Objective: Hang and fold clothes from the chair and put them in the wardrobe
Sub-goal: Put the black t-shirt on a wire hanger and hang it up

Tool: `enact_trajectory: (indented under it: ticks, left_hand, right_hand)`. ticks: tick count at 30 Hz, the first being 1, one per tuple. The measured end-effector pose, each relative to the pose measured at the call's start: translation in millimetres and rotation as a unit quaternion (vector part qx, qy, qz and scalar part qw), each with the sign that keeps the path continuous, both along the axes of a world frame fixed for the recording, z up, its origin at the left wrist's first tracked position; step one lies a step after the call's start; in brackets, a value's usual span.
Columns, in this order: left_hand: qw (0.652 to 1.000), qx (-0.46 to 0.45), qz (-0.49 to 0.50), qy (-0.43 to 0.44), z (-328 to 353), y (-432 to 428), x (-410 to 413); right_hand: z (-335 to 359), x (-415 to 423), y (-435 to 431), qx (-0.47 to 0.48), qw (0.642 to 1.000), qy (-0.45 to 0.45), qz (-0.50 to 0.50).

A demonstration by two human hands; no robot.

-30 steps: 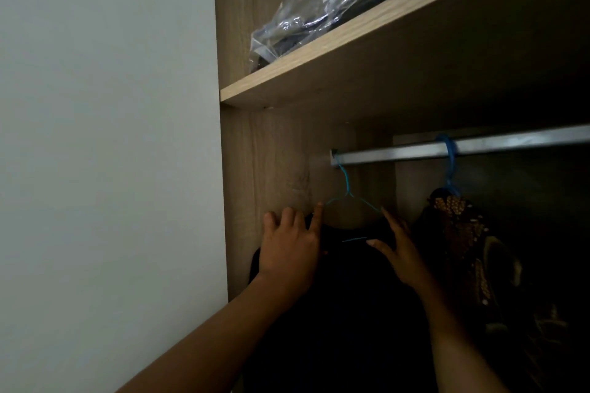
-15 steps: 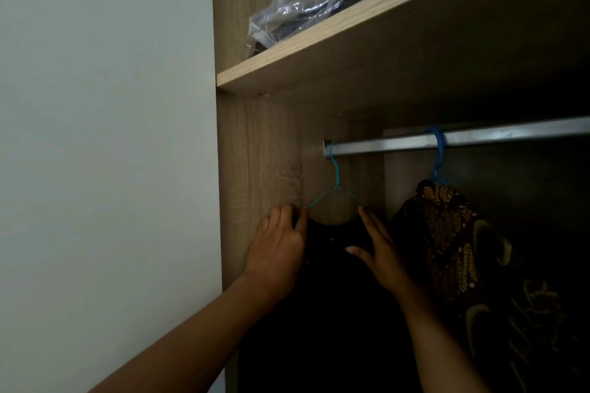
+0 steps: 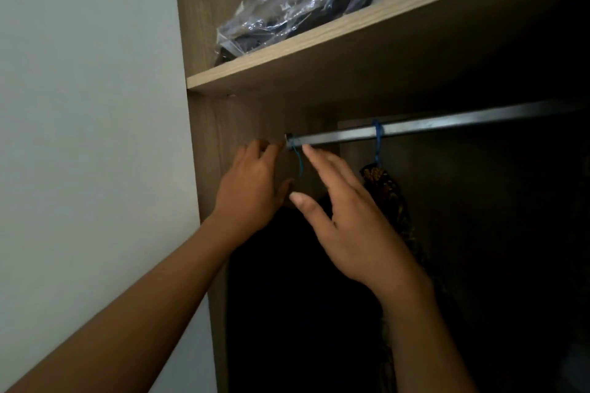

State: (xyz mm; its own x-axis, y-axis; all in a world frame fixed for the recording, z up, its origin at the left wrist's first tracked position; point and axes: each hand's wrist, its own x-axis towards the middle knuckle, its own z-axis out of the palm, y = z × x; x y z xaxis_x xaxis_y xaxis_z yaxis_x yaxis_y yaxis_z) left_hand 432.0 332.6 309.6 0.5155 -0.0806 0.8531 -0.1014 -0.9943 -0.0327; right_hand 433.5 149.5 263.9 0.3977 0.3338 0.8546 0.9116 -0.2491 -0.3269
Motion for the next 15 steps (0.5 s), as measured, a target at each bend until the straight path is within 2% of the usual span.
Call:
enact_trajectory:
  ticks: [2, 6, 9, 15]
  left_hand:
    - [1.000, -0.001, -0.015, -0.011, 5, -17, 1]
    - [0.999, -0.002, -0.051, 0.000, 8, -54, 0]
    - [0.994, 0.013, -0.088, 0.068, 8, -81, -4]
    - [0.966, 0.041, -0.133, 0.218, -4, -97, -1]
  right_hand:
    - [13, -25, -32, 0.016, 1.000, -0.007, 0.001]
    - [27, -11, -92, 0.056, 0.994, 0.085, -0.038]
    - [17, 52, -110, 0.079, 0.981, 0.159, -0.079]
    - [-14, 129, -90, 0.053, 0.971, 0.233, -0.009]
